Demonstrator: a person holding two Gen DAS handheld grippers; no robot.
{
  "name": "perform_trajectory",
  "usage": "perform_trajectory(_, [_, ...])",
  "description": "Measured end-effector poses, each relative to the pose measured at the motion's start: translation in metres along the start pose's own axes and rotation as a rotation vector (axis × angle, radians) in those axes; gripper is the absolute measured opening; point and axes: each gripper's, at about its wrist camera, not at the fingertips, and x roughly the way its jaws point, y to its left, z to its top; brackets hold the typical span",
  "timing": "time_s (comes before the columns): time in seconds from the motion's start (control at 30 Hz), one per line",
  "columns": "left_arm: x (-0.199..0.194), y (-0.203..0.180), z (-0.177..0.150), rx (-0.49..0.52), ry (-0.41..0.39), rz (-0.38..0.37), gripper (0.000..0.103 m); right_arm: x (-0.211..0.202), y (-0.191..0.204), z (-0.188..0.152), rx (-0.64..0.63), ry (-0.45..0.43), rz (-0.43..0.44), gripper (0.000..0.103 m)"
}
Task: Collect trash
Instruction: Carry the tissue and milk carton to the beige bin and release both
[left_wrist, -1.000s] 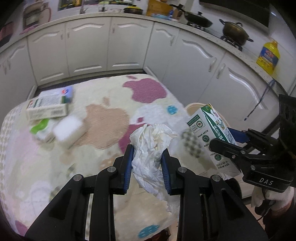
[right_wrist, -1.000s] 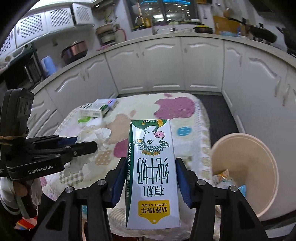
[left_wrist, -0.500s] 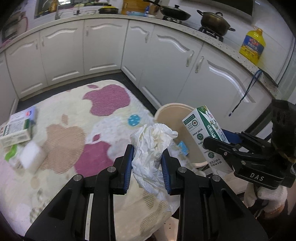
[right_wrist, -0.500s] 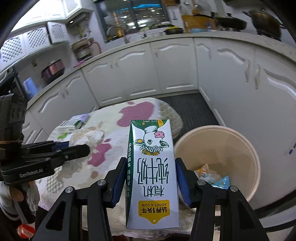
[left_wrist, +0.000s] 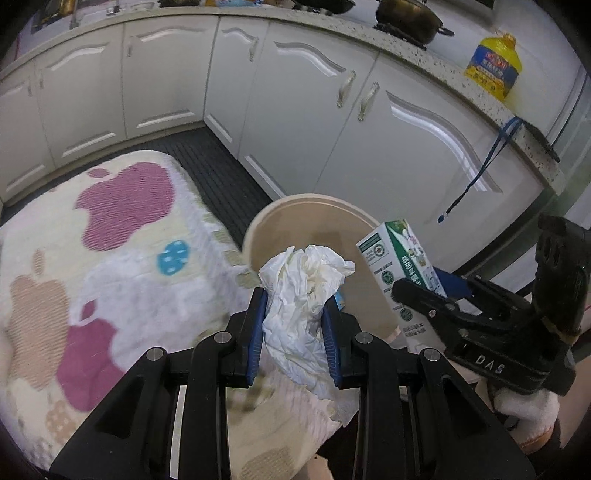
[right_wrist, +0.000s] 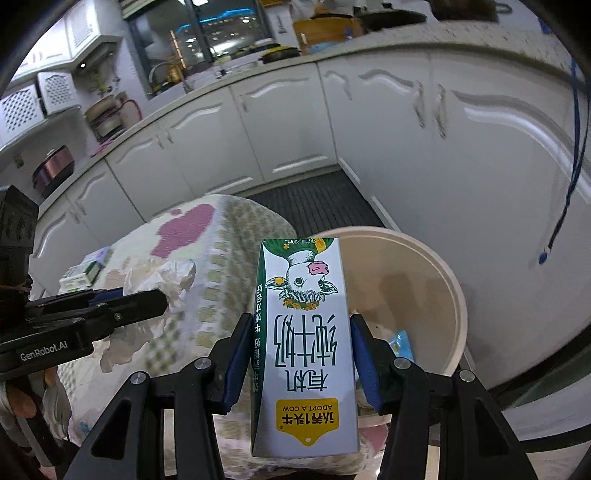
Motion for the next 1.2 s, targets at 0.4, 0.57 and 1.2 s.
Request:
perform_trajectory(0.4, [0.047,-0.014,0.014,0.01,0.051,-0.002,0.026,0.023,-0.036,0.002,0.084,0.041,-0.033,0.05])
perform_trajectory(0.57, [0.058,-0.011,0.018,0.004,0.061,-0.001,0.026,0.029,-0.043,0.002,0.089,0.05,-0.043,0.05])
perform_trajectory(1.2, [0.076,-0.007,0.022,-0.033,0.077,-0.029,0.037,0.05,-0.048,0.008,0.117,0.075,-0.069,0.05])
